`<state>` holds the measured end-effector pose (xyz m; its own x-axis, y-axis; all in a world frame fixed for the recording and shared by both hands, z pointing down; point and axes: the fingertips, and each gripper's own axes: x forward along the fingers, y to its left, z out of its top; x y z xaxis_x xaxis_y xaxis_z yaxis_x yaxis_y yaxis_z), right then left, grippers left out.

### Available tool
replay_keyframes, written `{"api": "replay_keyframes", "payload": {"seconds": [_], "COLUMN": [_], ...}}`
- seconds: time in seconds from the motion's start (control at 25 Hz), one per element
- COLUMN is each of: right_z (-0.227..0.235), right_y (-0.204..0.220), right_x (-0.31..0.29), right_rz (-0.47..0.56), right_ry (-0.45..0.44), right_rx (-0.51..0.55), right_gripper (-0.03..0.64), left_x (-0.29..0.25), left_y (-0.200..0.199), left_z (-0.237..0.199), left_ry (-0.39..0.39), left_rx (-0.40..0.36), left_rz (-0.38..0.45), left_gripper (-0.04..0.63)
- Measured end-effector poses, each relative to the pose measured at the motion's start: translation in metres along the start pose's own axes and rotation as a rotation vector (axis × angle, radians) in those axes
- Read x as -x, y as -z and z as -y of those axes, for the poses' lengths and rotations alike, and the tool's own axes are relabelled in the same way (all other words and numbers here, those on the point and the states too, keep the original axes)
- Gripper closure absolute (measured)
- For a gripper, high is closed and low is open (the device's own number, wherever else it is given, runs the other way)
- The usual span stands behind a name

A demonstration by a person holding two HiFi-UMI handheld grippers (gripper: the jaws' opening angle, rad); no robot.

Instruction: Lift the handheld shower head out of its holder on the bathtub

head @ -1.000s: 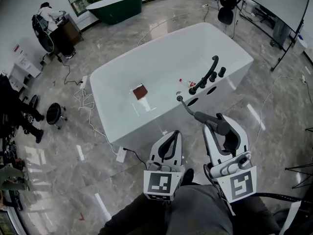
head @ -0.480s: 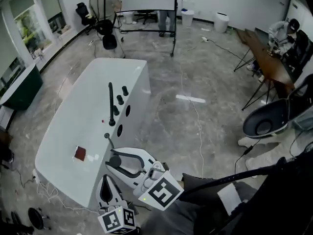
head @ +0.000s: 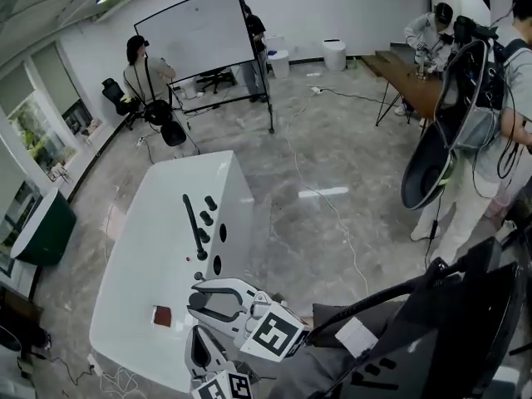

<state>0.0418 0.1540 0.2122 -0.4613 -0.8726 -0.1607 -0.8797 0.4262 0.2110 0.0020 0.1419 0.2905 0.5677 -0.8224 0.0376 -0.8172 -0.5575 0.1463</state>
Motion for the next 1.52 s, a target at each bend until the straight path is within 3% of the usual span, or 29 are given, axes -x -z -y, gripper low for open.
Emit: {"api": "replay_keyframes", "payload": {"seconds": [0.12, 0.32, 0.48, 0.6, 0.76, 1.24, 1.52], "right_z": [-0.008, 0.006, -0.022, -0.037, -0.021, -0.008, -0.001], "right_y": [0.004, -0.024, -0.030, -0.037, -0.008, 0.014, 0.015], "right_x": [-0.011, -0.010, -0.008, 0.006, -0.005, -0.016, -0.013], "right_rz": [-0.021, -0.010, 0.007, 0.057, -0.022, -0.021, -0.021], "right_ry": [-0.006, -0.018, -0.033, -0.016, -0.016, -0.080, -0.070], "right_rx": [-0.009, -0.017, -0.018, -0.098, -0.102, -0.074, -0.084], "right_gripper": [0.477, 0.477, 0.477, 0.477, 0.477, 0.477, 0.477], "left_x": [0.007, 0.019, 0.051, 0.070, 0.046, 0.027, 0.030], "left_y": [-0.013, -0.030, -0.035, -0.034, -0.033, -0.032, -0.061], "left_z": [-0.006, -0.010, -0.025, -0.024, -0.036, -0.039, -0.012], "left_ry": [-0.006, -0.017, -0.053, -0.068, -0.088, -0.137, -0.108], "left_rx": [-0.004, -0.009, -0.012, -0.015, -0.040, -0.058, -0.262], "left_rz": [0.013, 0.028, 0.053, 0.065, 0.079, 0.083, 0.153], "left_gripper": [0.592, 0.592, 0.592, 0.592, 0.592, 0.592, 0.592]}}
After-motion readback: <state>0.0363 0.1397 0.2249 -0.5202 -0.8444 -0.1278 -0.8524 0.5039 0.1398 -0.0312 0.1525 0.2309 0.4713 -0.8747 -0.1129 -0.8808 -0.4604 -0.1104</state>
